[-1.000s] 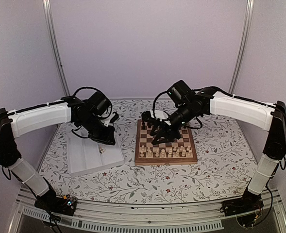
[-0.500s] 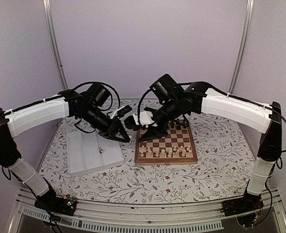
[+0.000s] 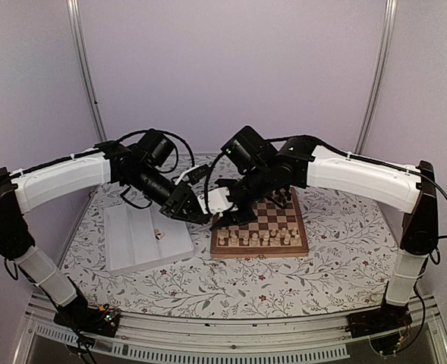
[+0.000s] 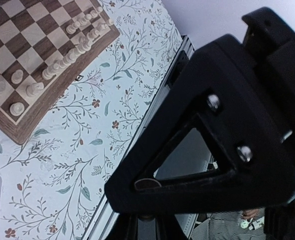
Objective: Set up the chess pieces on the board
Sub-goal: Place the chess piece on the chessboard.
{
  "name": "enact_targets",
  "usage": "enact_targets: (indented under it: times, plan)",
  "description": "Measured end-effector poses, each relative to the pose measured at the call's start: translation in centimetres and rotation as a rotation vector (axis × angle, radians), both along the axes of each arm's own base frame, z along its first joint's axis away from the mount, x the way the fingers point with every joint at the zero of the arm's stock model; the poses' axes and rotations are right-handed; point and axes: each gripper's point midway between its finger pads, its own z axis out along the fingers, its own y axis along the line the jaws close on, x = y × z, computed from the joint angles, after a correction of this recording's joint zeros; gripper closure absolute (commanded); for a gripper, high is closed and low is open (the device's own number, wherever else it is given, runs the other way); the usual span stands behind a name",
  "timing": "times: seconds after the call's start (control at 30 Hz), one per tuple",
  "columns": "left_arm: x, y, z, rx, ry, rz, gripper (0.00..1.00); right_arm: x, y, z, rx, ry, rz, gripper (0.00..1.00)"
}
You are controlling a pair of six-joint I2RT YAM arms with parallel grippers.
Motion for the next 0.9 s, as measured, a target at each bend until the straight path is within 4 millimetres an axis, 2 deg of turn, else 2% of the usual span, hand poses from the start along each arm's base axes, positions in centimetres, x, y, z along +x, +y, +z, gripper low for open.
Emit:
enact_targets:
  times: [0.07,0.13,0.33,0.5,0.57,0.63,0.77,0.9]
  plan:
    - [-0.1,-0.1,-0.1,-0.001,0.012,-0.003,0.88,0.2,0.1,0.0,0.001,-0.014,-0.003,0.83]
    - [-0.2,-0.2,-0.2,-0.002,0.021,-0.005,0.86,0.4,0.2,0.2,0.005,-0.031,-0.006,0.92]
    - [0.3,-0.2,-0.5,0.010,0.018,0.016,0.65,0.8,0.0,-0.1,-0.009,-0.034,-0.033,0.96]
    - [1.5,0.5,-0.1,0.038,-0.108,0.072,0.61,1.4,-0.4,-0.4,0.014,0.050,-0.074,0.96]
    - [1.9,1.4,1.6,0.022,-0.230,0.118,0.60,1.8,-0.8,-0.3,0.037,0.122,-0.093,0.96]
    - [1.9,2.4,4.3,-0.026,-0.390,0.171,0.60,2.3,-1.3,0.1,0.068,0.214,-0.117,0.96]
    - [0.5,3.4,9.5,-0.157,-0.718,0.234,0.57,3.8,-2.8,1.9,0.166,0.465,-0.168,0.94]
    - [-0.8,2.0,11.0,-0.237,-0.904,0.220,0.56,4.6,-4.3,3.2,0.237,0.681,-0.192,0.94]
